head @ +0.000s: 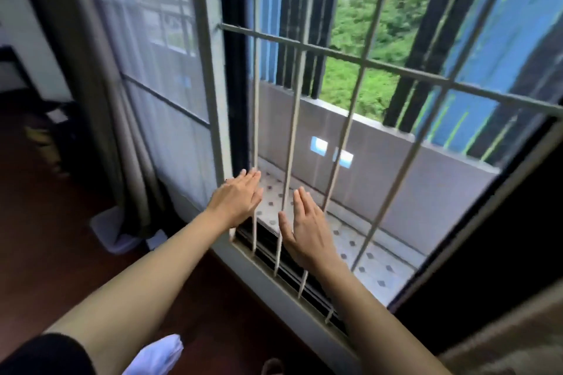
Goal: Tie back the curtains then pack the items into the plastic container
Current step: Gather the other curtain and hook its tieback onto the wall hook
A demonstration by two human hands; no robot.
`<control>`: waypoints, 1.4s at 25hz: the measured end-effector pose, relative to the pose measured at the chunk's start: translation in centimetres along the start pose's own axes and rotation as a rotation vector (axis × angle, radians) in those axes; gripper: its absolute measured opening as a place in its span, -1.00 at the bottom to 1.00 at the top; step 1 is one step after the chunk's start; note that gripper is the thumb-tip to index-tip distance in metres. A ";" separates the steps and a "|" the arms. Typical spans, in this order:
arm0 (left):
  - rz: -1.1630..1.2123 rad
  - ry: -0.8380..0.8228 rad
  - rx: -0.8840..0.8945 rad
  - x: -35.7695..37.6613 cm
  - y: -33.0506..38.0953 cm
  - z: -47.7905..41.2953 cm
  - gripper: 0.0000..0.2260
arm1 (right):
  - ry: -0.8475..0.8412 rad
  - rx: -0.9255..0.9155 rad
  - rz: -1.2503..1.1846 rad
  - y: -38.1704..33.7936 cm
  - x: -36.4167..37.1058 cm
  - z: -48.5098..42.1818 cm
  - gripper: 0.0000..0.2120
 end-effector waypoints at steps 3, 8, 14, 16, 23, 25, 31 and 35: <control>-0.049 0.016 -0.086 -2.6 -7.0 -0.7 -0.24 | -0.025 -0.079 -0.017 -5.0 1.8 -5.9 -0.29; -0.191 0.017 -0.303 -3.5 -23.3 -0.7 -0.49 | -0.087 -0.261 -0.068 -14.9 10.2 -16.2 -0.26; -0.206 -0.066 -0.482 -4.9 -39.6 1.1 -0.48 | -0.146 -0.373 -0.085 -25.4 19.4 -25.4 -0.19; -0.208 -0.077 -0.529 -4.9 -44.2 1.9 -0.48 | -0.171 -0.407 -0.096 -29.0 22.4 -27.4 -0.18; -0.187 -0.080 -0.679 -4.5 -58.5 1.6 -0.48 | -0.257 -0.499 -0.104 -37.5 32.3 -36.6 -0.36; -0.185 -0.078 -0.688 -3.5 -64.0 -0.4 -0.48 | -0.264 -0.515 -0.090 -39.9 35.8 -40.7 -0.37; -0.112 -0.068 -0.684 -1.7 -80.8 -8.5 -0.48 | -0.246 -0.470 -0.056 -46.8 45.3 -54.7 -0.27; -0.138 -0.002 -0.619 -3.4 -90.5 -14.6 -0.49 | -0.218 -0.411 -0.056 -51.1 50.0 -63.0 -0.21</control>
Point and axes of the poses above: each hand's wrist, its own z-axis away from the middle knuckle, its own x-axis out of the palm, y = z × x, the point moved 4 cm from there along -z, towards the middle knuckle, and after that the axes turned 12 degrees about -z, right-handed, at the moved point
